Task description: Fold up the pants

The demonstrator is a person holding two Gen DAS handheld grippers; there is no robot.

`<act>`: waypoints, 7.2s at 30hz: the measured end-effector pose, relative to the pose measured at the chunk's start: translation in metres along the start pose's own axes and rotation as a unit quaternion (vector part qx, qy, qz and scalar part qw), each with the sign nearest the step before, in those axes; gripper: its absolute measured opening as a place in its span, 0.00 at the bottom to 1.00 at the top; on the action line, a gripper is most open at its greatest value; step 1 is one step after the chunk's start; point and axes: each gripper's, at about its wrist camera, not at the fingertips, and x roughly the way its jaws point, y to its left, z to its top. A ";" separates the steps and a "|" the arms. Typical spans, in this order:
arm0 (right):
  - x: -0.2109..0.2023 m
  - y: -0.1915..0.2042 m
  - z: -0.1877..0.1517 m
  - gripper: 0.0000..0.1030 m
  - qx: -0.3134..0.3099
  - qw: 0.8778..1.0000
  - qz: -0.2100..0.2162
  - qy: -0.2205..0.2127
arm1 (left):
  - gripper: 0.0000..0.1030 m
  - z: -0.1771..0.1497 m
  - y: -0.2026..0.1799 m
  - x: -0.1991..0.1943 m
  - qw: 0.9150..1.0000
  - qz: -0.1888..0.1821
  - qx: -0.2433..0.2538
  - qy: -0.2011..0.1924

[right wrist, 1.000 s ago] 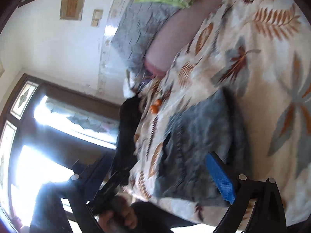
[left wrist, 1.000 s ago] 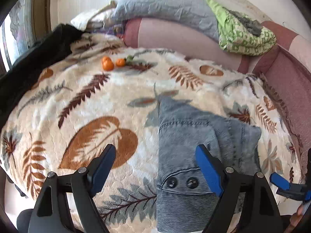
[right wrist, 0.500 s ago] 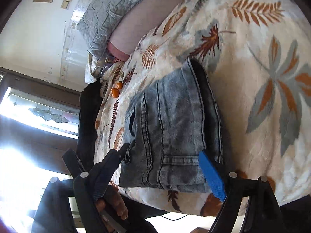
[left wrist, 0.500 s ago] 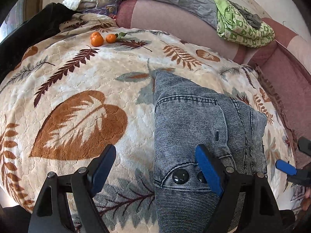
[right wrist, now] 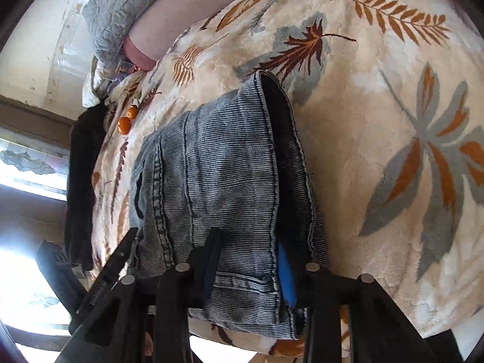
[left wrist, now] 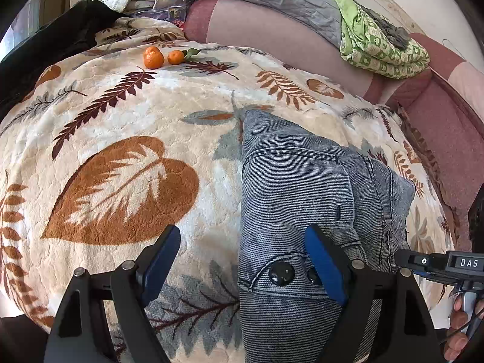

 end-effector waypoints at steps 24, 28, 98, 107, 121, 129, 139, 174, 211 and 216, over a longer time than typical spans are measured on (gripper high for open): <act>-0.010 0.026 -0.040 0.10 -0.158 0.971 -0.178 -0.005 | 0.82 0.000 -0.007 -0.039 0.996 -0.011 0.029 -0.089; -0.017 0.019 -0.032 0.11 -0.129 0.979 -0.157 -0.014 | 0.83 -0.018 -0.028 0.004 0.993 0.040 0.112 0.001; -0.025 0.051 -0.005 0.70 -0.099 0.988 -0.101 -0.061 | 0.73 -0.023 0.013 -0.015 0.993 -0.116 0.016 0.003; -0.037 -0.029 0.015 0.70 0.019 0.998 -0.019 -0.055 | 0.73 -0.002 0.018 -0.016 0.997 -0.078 0.010 -0.007; 0.008 -0.030 0.037 0.81 0.031 0.997 0.067 -0.005 | 0.73 0.028 0.003 0.047 0.986 -0.139 -0.025 0.086; 0.021 -0.020 0.035 0.81 0.027 0.997 0.077 0.011 | 0.73 0.027 -0.002 0.052 0.981 -0.167 -0.034 0.089; 0.022 0.010 0.021 0.68 -0.018 1.000 0.023 -0.003 | 0.70 0.025 -0.005 0.051 0.984 -0.158 -0.009 0.084; -0.073 0.169 0.077 0.30 -0.197 0.970 0.078 -0.116 | 0.24 0.128 0.001 -0.075 0.986 -0.078 0.080 -0.122; -0.003 0.145 0.002 0.96 -0.262 0.940 -0.132 -0.173 | 0.87 0.035 0.066 -0.016 0.995 0.071 0.018 -0.068; -0.032 0.141 -0.028 1.00 -0.273 0.915 -0.156 -0.253 | 0.87 0.032 0.058 -0.034 0.990 0.069 0.028 -0.117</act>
